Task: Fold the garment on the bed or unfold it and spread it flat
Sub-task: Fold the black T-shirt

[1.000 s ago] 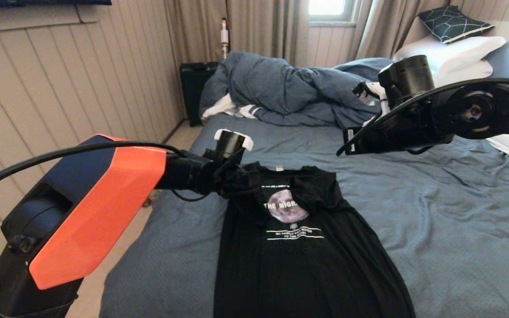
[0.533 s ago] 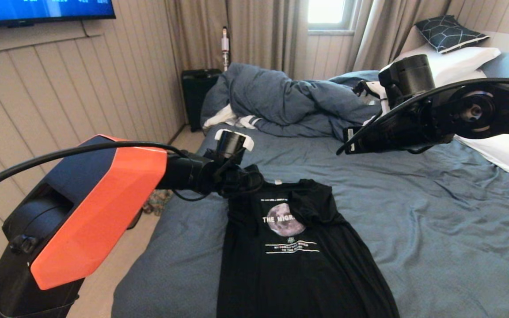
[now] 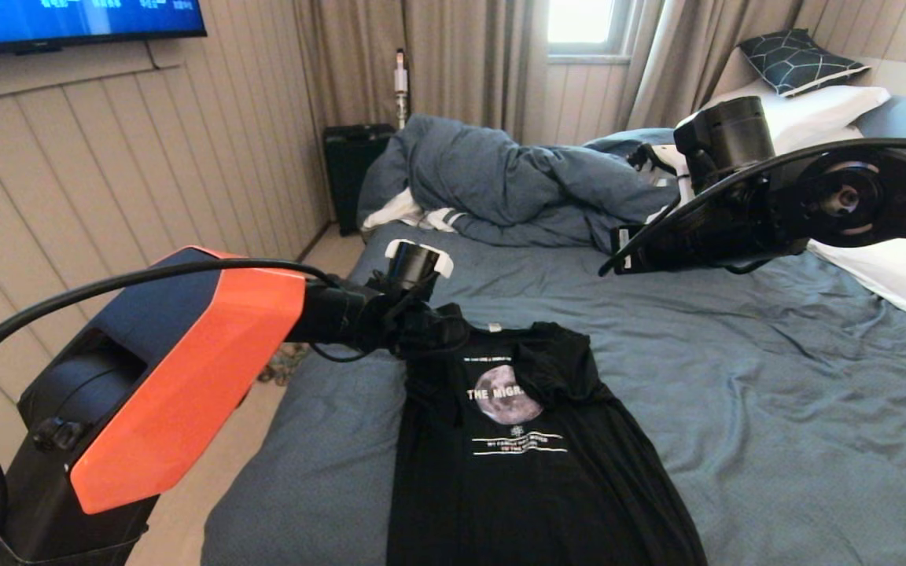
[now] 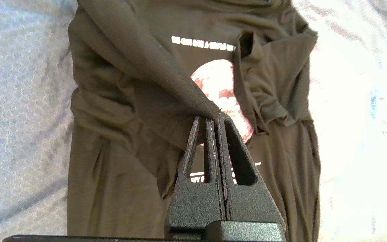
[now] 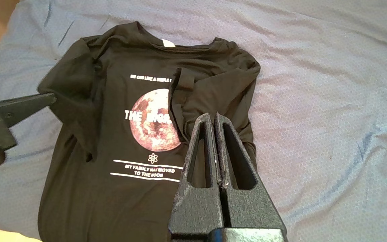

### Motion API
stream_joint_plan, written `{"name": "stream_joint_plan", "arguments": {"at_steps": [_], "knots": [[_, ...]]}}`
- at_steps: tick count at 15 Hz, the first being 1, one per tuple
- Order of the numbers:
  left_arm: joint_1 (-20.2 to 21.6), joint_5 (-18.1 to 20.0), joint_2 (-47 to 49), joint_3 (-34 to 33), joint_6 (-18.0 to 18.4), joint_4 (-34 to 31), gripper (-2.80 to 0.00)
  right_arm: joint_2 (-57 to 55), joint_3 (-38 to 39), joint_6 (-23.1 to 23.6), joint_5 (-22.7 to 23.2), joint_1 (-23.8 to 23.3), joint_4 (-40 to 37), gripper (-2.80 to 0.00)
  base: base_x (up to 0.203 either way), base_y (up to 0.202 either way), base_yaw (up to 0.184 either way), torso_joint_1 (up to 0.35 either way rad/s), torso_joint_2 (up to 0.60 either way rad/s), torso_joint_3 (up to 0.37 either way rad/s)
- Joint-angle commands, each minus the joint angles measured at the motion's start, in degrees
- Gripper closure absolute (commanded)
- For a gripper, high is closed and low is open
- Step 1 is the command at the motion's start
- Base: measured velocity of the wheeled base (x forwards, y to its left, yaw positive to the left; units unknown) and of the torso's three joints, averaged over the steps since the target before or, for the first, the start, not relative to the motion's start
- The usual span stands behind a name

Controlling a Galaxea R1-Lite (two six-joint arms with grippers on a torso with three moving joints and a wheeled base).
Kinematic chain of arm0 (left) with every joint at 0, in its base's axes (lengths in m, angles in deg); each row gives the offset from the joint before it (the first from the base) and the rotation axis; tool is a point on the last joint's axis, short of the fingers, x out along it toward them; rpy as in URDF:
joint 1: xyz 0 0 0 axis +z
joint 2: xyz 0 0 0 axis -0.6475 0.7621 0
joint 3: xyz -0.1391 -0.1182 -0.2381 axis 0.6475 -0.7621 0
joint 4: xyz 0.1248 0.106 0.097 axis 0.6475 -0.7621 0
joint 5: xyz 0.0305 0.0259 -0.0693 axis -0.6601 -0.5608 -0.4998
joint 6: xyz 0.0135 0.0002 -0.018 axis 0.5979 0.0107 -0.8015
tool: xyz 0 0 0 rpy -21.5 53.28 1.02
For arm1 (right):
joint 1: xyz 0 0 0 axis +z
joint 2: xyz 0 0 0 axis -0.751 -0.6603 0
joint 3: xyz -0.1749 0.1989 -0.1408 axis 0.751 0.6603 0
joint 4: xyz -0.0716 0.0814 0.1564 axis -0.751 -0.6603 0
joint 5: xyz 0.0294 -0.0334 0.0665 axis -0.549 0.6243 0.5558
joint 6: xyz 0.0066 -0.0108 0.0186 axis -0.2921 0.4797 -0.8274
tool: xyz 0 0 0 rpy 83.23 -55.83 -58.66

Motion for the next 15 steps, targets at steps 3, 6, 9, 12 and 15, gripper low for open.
{"name": "stream_joint_plan", "arguments": {"at_steps": [3,6,9,12,15], "knots": [[0.0,0.0,0.9,0.5,-0.2,0.0,0.0,0.0,0.0,-0.1,-0.2,0.0,0.0,0.0,0.0,0.0,0.0,0.0,0.0,0.0],[0.0,0.0,1.2,0.7,0.1,0.1,0.0,0.1,-0.1,-0.1,-0.2,-0.1,-0.1,0.0,0.0,0.0,0.0,0.0,0.0,0.0],[-1.4,-1.6,0.6,0.3,2.1,0.0,0.0,0.0,0.0,-0.1,-0.2,-0.1,-0.1,0.0,0.0,0.0,0.0,0.0,0.0,0.0],[-3.3,-5.1,1.2,0.7,4.2,-1.4,0.0,-0.2,0.1,-0.1,-0.2,0.2,-0.1,0.0,0.0,0.0,0.0,0.0,0.0,0.0],[-3.3,-5.0,1.3,3.4,4.2,-6.1,0.0,-0.1,0.1,0.0,-0.1,0.2,-0.1,0.0,0.0,0.0,0.0,0.0,0.0,0.0]]}}
